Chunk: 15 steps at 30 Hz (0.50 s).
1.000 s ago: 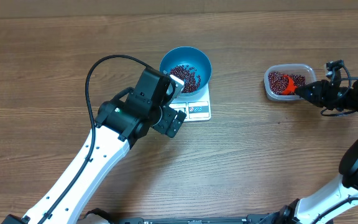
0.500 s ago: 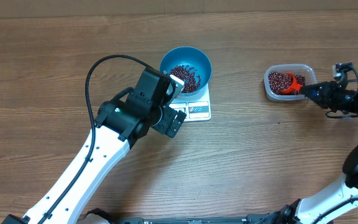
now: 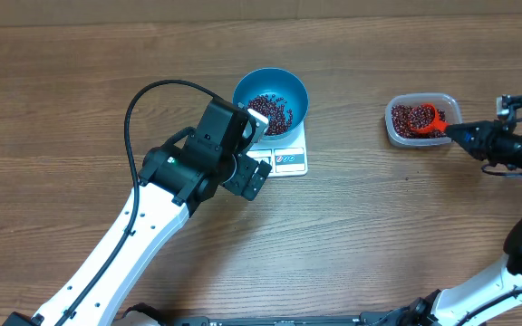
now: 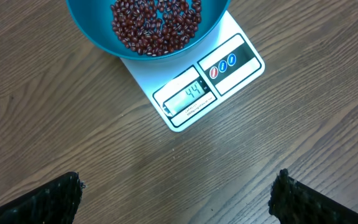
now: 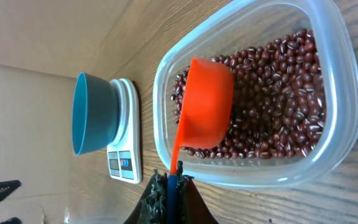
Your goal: Scoop item into bowl and weigh 150g on scale
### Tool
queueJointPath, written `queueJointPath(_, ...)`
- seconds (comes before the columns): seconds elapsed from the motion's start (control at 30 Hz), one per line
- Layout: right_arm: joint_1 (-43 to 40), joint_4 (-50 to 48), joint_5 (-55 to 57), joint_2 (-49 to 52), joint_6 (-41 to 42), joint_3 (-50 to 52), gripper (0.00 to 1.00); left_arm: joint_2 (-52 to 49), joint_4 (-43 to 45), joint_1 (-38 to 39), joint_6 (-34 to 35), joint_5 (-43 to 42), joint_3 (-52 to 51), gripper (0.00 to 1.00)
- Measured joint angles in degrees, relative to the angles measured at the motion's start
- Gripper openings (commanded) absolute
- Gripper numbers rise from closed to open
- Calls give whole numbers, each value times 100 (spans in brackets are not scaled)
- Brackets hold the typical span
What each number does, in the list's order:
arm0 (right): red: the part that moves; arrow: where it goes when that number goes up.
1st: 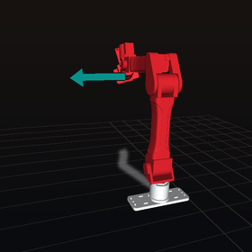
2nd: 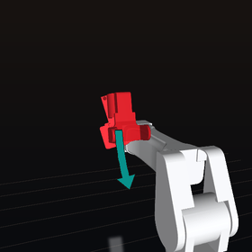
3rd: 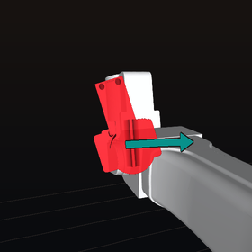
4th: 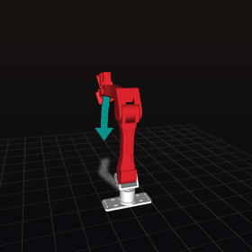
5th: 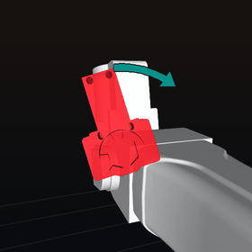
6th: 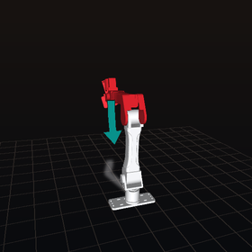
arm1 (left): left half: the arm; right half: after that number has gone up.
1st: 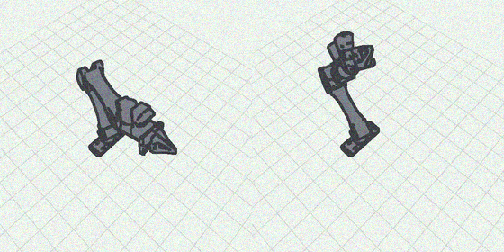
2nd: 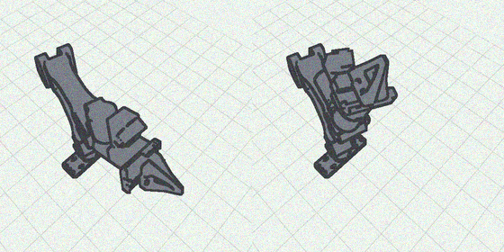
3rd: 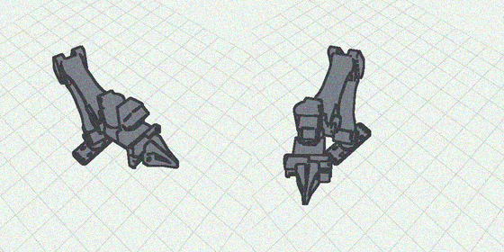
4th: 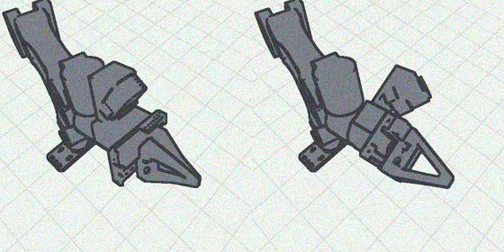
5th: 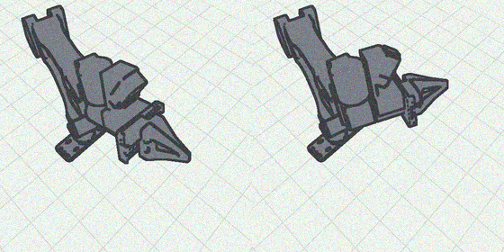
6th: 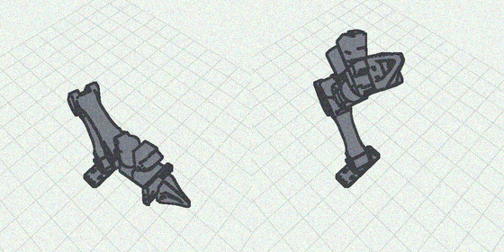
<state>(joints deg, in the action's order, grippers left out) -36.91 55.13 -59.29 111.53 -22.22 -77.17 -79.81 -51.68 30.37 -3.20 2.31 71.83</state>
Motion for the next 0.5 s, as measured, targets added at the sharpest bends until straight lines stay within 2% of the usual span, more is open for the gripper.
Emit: queueJointPath(0.5, -319, 223, -601, 0, 258, 0, 3, 0, 0, 0, 0, 2, 0, 100)
